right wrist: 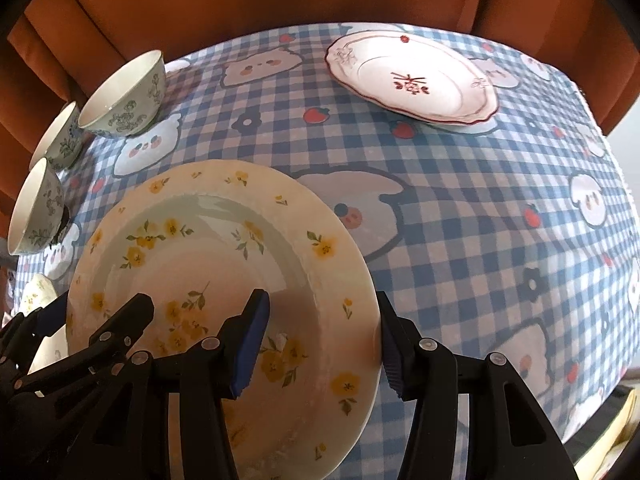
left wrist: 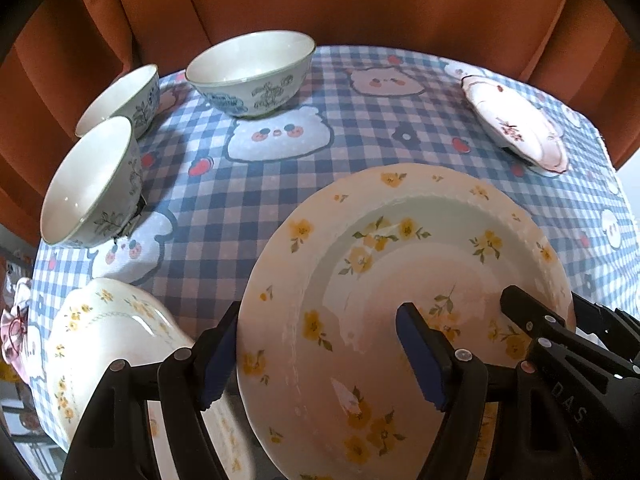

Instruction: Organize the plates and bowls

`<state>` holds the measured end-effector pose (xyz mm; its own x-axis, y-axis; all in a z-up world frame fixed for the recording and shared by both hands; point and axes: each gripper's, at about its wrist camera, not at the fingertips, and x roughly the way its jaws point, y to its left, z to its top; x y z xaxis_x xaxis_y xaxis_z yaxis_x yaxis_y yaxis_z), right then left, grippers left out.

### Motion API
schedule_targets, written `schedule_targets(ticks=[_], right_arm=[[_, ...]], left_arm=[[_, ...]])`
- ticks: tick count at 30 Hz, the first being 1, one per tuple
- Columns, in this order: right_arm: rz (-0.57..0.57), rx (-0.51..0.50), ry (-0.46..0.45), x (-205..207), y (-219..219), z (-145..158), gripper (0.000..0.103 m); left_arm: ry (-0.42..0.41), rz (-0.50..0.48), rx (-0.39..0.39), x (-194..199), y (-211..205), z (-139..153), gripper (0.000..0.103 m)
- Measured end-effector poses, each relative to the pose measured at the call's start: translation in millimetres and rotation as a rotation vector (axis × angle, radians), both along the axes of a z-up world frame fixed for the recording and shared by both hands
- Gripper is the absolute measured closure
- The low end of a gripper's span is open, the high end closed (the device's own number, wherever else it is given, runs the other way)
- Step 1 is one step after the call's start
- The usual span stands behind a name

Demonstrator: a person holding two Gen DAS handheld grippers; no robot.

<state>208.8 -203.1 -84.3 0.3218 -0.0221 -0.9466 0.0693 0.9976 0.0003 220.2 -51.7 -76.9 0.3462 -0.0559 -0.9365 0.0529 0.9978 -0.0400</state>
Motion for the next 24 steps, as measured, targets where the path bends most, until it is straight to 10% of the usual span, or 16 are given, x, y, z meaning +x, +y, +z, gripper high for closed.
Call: schedule_targets(ticks=[24], right_arm=[[-0.004, -0.026, -0.086, -61.5, 92.4, 54.2, 0.048]], left_arm=[[-0.101, -0.008, -0.022, -61.3, 97.0, 38.8, 0.027]])
